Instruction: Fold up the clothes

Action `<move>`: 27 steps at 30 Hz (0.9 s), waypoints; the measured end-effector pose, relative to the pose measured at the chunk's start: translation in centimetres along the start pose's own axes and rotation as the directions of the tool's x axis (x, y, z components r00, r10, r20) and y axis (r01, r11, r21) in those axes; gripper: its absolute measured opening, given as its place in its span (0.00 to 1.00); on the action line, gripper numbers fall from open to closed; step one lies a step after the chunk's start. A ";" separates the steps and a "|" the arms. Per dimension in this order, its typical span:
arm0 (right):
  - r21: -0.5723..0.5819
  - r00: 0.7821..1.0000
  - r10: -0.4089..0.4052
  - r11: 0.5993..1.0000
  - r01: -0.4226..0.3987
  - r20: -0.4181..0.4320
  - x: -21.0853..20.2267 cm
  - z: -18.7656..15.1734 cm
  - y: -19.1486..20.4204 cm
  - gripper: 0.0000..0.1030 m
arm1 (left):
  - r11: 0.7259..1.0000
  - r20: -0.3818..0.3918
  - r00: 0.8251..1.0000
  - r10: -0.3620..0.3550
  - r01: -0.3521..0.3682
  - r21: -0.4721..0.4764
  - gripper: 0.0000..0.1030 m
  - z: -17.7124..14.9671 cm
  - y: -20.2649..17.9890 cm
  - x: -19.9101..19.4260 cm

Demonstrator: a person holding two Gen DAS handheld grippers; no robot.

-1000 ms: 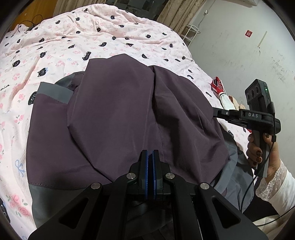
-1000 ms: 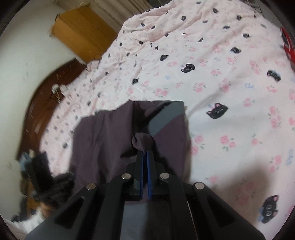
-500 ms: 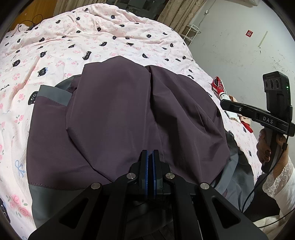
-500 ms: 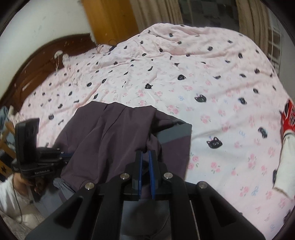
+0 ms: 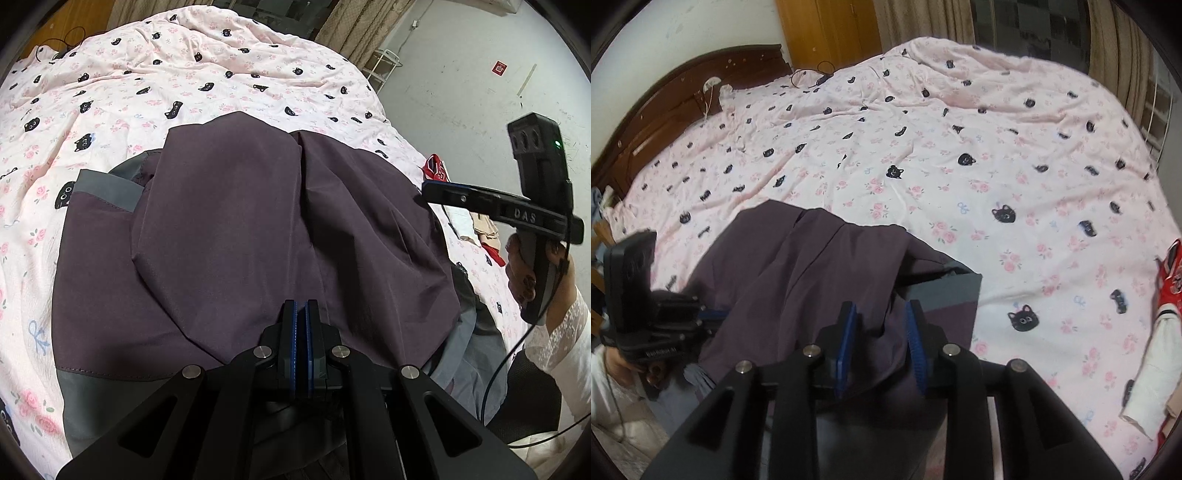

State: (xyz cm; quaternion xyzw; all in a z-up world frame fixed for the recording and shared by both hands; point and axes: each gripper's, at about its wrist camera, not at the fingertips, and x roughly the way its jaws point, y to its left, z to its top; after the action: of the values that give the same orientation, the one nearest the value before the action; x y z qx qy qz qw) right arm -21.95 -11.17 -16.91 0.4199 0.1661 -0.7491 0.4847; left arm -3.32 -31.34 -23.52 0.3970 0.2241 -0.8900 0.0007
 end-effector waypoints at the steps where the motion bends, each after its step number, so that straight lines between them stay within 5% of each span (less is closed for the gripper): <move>1: 0.010 1.000 0.013 1.000 -0.013 -0.006 0.2 0.2 -0.3 0.28 | 1.000 0.000 1.000 0.000 0.000 0.000 0.03 0.0 0.0 0.0; 10: 0.100 0.989 0.144 0.985 -0.139 -0.044 2.2 0.9 -2.2 0.27 | 1.000 0.000 1.000 -0.001 0.001 -0.001 0.03 0.0 0.0 0.0; 15: 0.146 0.974 0.223 0.966 -0.215 -0.036 2.5 1.2 -3.0 0.10 | 1.000 -0.001 1.000 -0.002 0.002 -0.002 0.03 0.0 0.1 0.0; 23: 0.320 0.932 0.361 0.881 -0.349 0.022 2.2 1.2 -5.5 0.05 | 1.000 -0.002 1.000 -0.001 0.001 -0.002 0.03 0.0 0.1 0.1; 27: 0.303 0.952 0.306 0.907 -0.294 0.006 1.6 1.4 -5.7 0.04 | 1.000 -0.009 1.000 0.006 -0.006 0.000 0.03 0.0 0.0 0.3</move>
State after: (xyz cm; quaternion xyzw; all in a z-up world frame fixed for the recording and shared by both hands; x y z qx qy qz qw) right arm -27.82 -10.36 -18.27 0.5248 -0.0060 -0.6732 0.5209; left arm -3.48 -31.30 -23.75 0.4016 0.2231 -0.8882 0.0025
